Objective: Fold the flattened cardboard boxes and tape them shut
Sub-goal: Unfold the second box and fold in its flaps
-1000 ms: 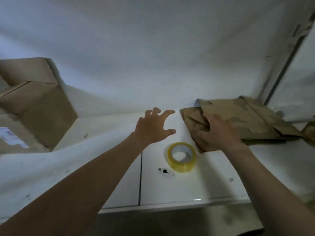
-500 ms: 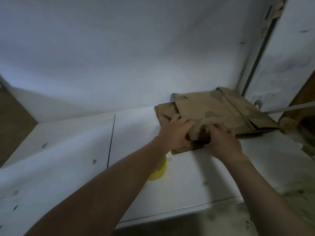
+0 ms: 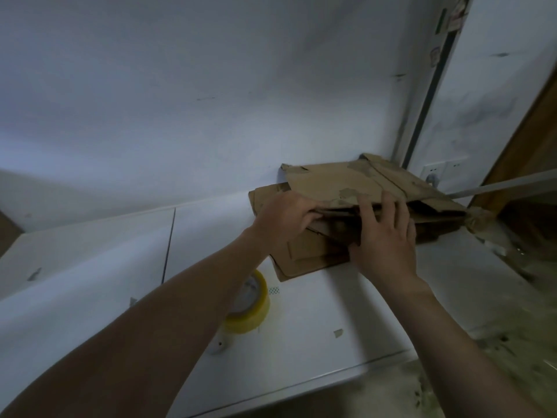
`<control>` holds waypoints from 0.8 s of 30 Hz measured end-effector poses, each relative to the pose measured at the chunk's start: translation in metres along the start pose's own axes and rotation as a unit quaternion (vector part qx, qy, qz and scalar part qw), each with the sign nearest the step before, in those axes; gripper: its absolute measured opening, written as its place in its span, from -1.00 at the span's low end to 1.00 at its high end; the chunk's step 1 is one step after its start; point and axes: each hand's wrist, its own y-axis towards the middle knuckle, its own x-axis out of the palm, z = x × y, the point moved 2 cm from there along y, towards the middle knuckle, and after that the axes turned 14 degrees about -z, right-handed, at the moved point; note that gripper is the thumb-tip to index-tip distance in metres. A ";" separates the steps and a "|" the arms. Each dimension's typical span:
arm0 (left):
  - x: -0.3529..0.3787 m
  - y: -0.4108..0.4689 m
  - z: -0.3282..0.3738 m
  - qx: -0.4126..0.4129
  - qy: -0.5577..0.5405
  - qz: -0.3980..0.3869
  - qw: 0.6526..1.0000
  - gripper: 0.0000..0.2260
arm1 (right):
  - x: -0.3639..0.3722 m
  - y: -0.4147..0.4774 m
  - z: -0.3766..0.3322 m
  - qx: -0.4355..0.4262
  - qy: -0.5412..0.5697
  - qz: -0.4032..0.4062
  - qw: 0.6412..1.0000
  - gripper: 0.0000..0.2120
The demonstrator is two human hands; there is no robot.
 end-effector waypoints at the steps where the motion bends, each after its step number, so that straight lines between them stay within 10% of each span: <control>1: -0.008 -0.002 0.000 -0.005 -0.001 0.044 0.999 -0.89 | -0.004 -0.002 -0.003 -0.009 0.006 0.026 1.000 -0.12; 12: -0.125 -0.084 -0.016 -0.106 -0.034 0.235 0.966 -0.87 | -0.026 -0.024 -0.077 -0.122 0.149 0.039 0.980 -0.20; 24: -0.212 -0.301 -0.033 -0.246 0.087 0.286 0.922 -0.87 | -0.023 -0.095 -0.276 -0.323 0.452 -0.090 0.827 -0.34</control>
